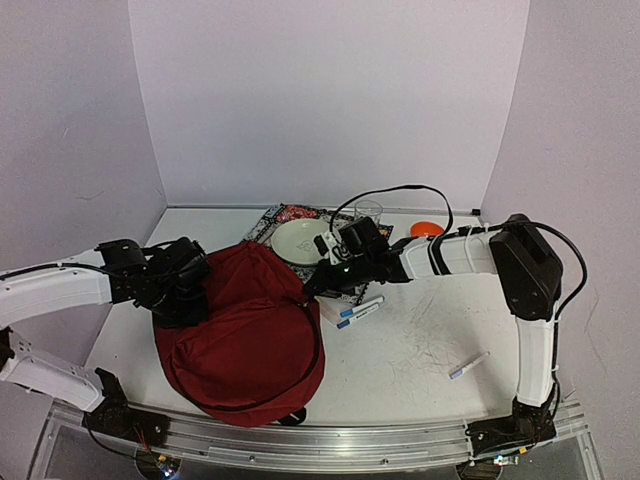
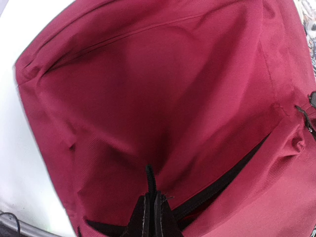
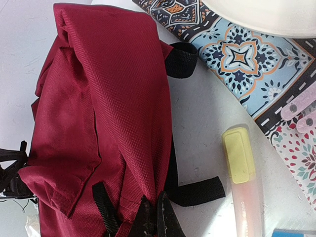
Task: Pack the student bag
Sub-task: Zip the lower front pocket of the bag in the student bag, then put down the student bag at the center of the board, then rotate the student bag at the center of the board.
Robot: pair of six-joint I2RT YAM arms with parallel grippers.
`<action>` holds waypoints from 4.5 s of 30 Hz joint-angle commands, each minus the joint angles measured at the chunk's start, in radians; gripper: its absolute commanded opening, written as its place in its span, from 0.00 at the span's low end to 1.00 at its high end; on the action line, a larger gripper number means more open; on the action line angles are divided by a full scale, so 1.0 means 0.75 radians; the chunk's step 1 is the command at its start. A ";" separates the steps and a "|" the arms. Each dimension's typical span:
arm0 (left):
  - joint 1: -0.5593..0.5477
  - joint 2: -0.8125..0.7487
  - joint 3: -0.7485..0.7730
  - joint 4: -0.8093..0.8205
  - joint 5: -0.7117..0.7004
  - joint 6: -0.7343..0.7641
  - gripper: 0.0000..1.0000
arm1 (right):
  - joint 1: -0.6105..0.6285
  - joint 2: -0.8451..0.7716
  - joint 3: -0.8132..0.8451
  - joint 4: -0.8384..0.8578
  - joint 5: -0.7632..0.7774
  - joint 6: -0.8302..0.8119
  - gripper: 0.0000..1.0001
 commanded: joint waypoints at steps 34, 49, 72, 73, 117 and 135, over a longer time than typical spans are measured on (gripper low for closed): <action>0.046 0.001 0.131 -0.004 0.072 0.175 0.56 | -0.080 -0.051 0.233 -0.181 0.097 -0.060 0.53; 0.136 0.289 0.352 -0.003 0.152 0.647 0.77 | 0.192 -0.370 -0.254 -0.355 0.263 0.027 0.75; 0.139 0.324 0.390 -0.134 0.291 0.883 0.78 | 0.268 -0.362 -0.301 -0.392 0.285 0.043 0.05; 0.139 0.320 0.391 -0.133 0.303 0.896 0.78 | 0.269 -0.359 -0.297 -0.394 0.287 0.041 0.05; 0.141 0.175 0.513 -0.331 0.002 0.465 0.00 | 0.014 -0.328 -0.028 -0.610 0.409 -0.229 0.47; 0.171 0.203 0.584 -0.446 -0.364 0.408 0.00 | -0.058 -0.259 -0.118 -0.737 0.760 -0.066 0.59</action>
